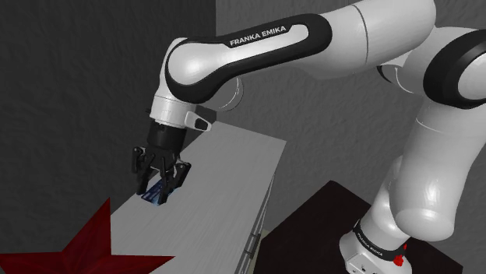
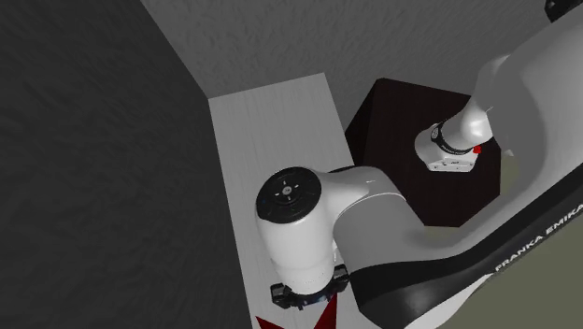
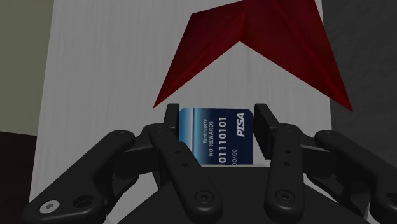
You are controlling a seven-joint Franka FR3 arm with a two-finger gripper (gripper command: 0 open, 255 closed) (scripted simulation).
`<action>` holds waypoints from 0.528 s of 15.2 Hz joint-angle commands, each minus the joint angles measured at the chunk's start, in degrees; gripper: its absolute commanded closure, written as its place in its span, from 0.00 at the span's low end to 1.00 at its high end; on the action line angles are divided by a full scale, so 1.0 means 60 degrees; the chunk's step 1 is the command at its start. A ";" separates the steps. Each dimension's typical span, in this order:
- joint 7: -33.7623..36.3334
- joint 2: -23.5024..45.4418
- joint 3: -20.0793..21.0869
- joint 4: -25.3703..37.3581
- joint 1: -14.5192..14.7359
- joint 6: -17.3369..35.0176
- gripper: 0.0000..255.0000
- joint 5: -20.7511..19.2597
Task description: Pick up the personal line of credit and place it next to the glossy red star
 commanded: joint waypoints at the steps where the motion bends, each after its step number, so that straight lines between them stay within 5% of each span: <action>1: -0.0111 0.0092 0.0004 -0.0131 0.0013 0.0199 1.00 0.0022; 8: -0.0499 0.0432 0.0028 -0.0597 0.0068 0.0913 1.00 0.0127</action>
